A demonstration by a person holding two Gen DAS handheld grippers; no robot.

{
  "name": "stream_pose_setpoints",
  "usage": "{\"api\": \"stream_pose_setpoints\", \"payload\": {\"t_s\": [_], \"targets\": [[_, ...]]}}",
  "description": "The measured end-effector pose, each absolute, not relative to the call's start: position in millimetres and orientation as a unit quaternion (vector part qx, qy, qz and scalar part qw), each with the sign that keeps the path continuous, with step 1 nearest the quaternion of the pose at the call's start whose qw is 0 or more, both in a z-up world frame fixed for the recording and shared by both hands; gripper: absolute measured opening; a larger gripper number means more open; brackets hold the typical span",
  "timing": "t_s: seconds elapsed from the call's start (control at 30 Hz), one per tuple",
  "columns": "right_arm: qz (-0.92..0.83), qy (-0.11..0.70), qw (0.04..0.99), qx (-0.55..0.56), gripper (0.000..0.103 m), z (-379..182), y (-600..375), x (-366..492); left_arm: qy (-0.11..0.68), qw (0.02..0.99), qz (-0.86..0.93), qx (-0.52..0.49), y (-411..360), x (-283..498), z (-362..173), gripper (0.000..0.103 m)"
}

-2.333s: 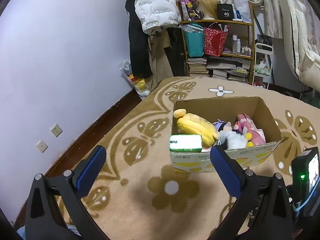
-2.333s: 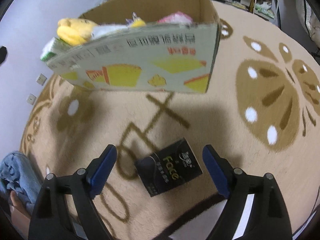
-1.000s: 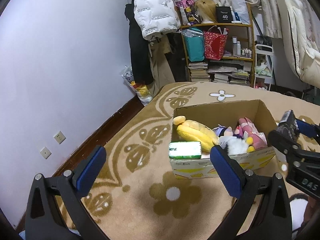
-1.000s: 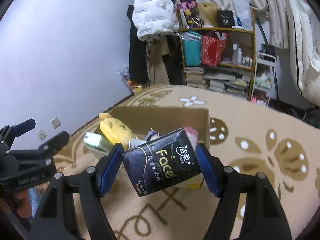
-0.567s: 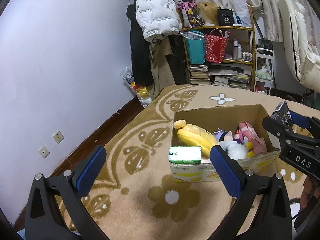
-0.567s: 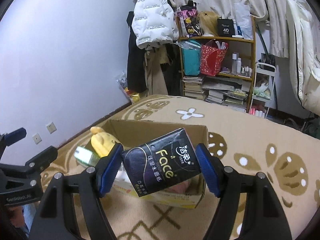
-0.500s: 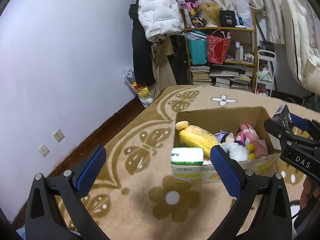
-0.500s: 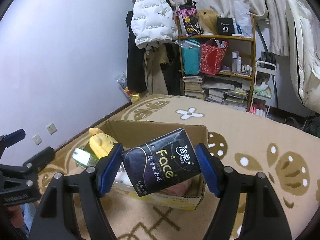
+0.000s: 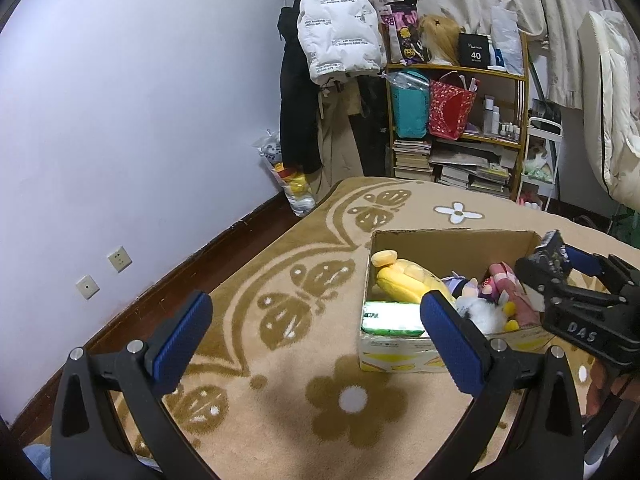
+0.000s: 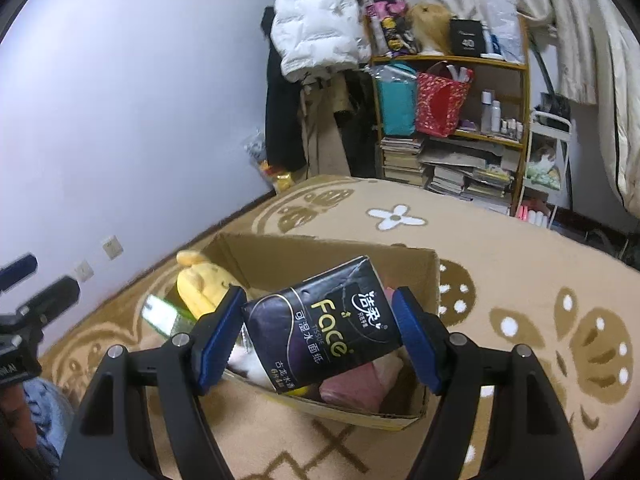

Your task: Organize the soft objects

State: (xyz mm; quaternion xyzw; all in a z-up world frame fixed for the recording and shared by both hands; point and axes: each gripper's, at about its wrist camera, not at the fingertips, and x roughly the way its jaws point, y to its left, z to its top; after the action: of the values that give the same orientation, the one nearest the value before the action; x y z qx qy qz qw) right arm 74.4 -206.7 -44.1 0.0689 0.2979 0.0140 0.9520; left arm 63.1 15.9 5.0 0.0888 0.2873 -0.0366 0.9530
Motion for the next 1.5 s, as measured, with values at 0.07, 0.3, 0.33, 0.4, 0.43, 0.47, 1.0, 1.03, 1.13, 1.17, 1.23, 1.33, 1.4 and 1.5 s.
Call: {"api": "stream_pose_setpoints", "payload": {"t_s": [0.07, 0.3, 0.33, 0.4, 0.43, 0.47, 1.0, 1.03, 1.13, 1.17, 1.23, 1.33, 1.4, 1.5], "targets": [[0.018, 0.303, 0.951, 0.059, 0.079, -46, -202, 79, 0.285, 0.953, -0.038, 0.093, 16, 62, 5, 0.103], [0.016, 0.315, 0.948, 0.046, 0.079, -52, -198, 86, 0.280, 0.953, -0.036, 0.107, 13, 58, 3, 0.103], [0.014, 0.318, 0.947, 0.047, 0.082, -53, -198, 87, 0.281, 0.953, -0.037, 0.109, 12, 58, 2, 0.103], [0.016, 0.319, 0.946, 0.045, 0.090, -54, -199, 87, 0.282, 0.952, -0.037, 0.112, 12, 58, 2, 0.103], [0.016, 0.316, 0.948, 0.044, 0.090, -54, -199, 85, 0.282, 0.952, -0.037, 0.114, 11, 58, 1, 0.103], [0.017, 0.315, 0.948, 0.044, 0.090, -53, -199, 83, 0.282, 0.952, -0.037, 0.116, 11, 58, 1, 0.103], [-0.011, 0.300, 0.951, 0.078, 0.103, -32, -205, 42, 0.280, 0.954, -0.051, 0.098, 17, 39, 11, 0.103], [-0.012, 0.299, 0.951, 0.077, 0.103, -31, -204, 38, 0.280, 0.954, -0.051, 0.096, 19, 37, 12, 0.103], [-0.015, 0.294, 0.952, 0.081, 0.103, -25, -204, 28, 0.278, 0.954, -0.051, 0.098, 19, 32, 13, 0.103], [-0.016, 0.293, 0.952, 0.084, 0.103, -22, -204, 23, 0.278, 0.954, -0.052, 0.097, 20, 33, 12, 0.103], [-0.021, 0.290, 0.953, 0.085, 0.103, -19, -204, 14, 0.278, 0.954, -0.055, 0.098, 20, 28, 13, 0.103], [-0.022, 0.286, 0.954, 0.088, 0.103, -16, -203, 4, 0.277, 0.954, -0.057, 0.103, 20, 21, 13, 0.103], [-0.020, 0.286, 0.954, 0.092, 0.103, -13, -204, -2, 0.275, 0.953, -0.058, 0.108, 19, 16, 14, 0.103], [-0.023, 0.289, 0.952, 0.095, 0.103, -13, -203, -11, 0.273, 0.953, -0.063, 0.111, 18, 9, 16, 0.103]]}}
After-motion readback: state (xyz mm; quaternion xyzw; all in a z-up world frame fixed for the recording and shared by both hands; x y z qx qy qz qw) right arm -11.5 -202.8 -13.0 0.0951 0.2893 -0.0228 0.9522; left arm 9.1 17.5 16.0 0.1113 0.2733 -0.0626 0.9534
